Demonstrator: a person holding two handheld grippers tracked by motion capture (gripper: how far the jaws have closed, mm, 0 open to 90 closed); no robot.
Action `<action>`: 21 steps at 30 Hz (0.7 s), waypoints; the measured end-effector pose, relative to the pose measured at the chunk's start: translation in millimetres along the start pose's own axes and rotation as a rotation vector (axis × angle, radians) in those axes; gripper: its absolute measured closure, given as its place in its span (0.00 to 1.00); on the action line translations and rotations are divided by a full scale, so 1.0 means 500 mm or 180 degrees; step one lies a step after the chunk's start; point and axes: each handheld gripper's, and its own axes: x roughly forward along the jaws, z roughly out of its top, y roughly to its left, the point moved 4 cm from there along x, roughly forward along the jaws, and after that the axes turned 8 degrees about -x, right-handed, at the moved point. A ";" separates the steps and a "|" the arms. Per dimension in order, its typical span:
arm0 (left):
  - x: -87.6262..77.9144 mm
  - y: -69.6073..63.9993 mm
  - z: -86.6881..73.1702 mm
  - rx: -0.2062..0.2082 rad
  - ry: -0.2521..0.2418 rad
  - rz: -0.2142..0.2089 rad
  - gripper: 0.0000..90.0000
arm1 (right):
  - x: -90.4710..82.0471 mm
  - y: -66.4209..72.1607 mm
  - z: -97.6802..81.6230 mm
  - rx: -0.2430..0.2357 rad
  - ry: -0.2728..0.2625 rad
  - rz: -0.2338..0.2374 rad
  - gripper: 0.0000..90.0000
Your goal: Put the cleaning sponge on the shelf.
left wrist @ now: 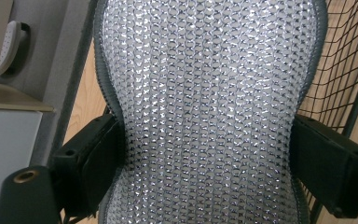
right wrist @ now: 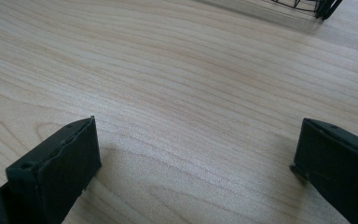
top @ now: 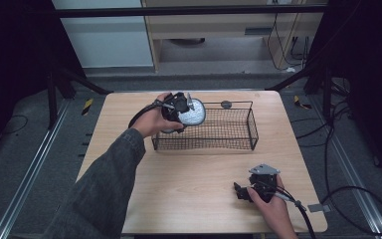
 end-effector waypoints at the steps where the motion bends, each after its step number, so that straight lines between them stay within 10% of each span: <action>1: 0.005 -0.001 0.000 0.0006 0.0020 -0.0012 0.14 | 0.000 0.000 0.000 0.0001 -0.0001 0.0000 0.00; 21: 0.034 -0.007 -0.011 -0.0017 0.0071 -0.0059 0.14 | 0.000 0.000 0.000 0.0000 0.0000 0.0000 0.00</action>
